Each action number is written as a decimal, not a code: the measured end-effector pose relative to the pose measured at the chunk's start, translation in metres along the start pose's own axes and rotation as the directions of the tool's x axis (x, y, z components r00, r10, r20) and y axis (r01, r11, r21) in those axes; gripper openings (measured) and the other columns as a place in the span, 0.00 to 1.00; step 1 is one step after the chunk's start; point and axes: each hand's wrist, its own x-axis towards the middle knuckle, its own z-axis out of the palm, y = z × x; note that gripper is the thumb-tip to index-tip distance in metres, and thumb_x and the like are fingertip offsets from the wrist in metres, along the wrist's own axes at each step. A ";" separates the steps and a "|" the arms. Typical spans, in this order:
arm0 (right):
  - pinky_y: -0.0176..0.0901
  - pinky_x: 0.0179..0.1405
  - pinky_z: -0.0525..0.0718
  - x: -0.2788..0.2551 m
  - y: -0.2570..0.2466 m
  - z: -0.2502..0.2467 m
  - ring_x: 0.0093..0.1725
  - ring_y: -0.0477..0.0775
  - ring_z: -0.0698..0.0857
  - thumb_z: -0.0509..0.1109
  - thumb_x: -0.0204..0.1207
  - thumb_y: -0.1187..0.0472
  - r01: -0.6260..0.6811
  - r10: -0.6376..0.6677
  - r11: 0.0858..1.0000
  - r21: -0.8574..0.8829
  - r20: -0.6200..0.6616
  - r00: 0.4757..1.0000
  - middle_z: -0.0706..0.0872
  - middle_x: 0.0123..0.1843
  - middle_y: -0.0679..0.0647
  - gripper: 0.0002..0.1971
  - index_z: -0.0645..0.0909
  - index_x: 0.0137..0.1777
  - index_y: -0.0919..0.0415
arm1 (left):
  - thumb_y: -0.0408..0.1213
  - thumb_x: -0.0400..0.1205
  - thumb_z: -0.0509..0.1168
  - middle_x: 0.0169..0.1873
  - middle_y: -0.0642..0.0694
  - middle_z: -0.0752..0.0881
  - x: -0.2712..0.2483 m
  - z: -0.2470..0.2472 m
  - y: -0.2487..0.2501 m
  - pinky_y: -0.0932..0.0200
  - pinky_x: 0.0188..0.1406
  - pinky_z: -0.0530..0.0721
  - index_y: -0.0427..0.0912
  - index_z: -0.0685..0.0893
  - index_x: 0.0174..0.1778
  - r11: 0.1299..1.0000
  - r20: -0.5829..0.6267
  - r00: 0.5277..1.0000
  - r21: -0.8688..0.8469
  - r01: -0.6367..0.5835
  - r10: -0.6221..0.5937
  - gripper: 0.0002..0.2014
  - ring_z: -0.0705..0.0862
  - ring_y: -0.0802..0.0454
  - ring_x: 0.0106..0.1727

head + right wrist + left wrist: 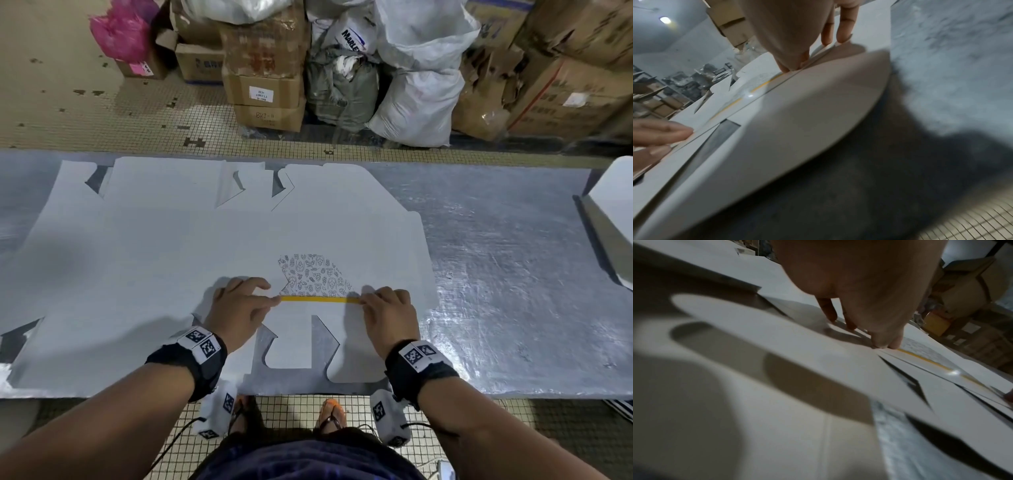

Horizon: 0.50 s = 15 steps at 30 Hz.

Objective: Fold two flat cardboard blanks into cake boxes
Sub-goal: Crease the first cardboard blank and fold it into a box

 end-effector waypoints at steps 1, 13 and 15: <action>0.51 0.40 0.78 0.000 -0.003 -0.001 0.49 0.68 0.80 0.71 0.73 0.62 -0.016 0.017 0.999 -0.035 0.030 0.999 0.86 0.46 0.54 0.08 0.88 0.50 0.53 | 0.38 0.83 0.71 0.69 0.61 0.78 -0.002 -0.001 -0.003 0.50 0.62 0.62 0.69 0.90 0.55 1.000 0.011 1.000 0.000 0.004 -0.004 0.16 0.69 0.49 0.71; 0.61 0.79 0.63 0.023 -0.071 0.018 0.85 0.63 0.61 0.67 0.70 0.62 0.184 -0.197 0.980 0.079 0.228 0.954 0.68 0.83 0.52 0.27 0.79 0.72 0.52 | 0.39 0.89 0.62 0.85 0.64 0.52 0.000 -0.019 -0.008 0.53 0.81 0.44 0.78 0.78 0.65 0.985 0.266 0.958 -0.099 0.141 -0.111 0.22 0.42 0.55 0.86; 0.60 0.85 0.54 0.029 -0.085 0.025 0.87 0.61 0.51 0.67 0.75 0.57 0.169 -0.188 0.981 0.091 0.289 0.939 0.59 0.87 0.51 0.28 0.73 0.77 0.51 | 0.41 0.88 0.63 0.83 0.69 0.52 -0.002 -0.019 -0.007 0.51 0.81 0.44 0.77 0.78 0.67 0.979 0.265 0.953 -0.094 0.179 -0.149 0.21 0.42 0.59 0.86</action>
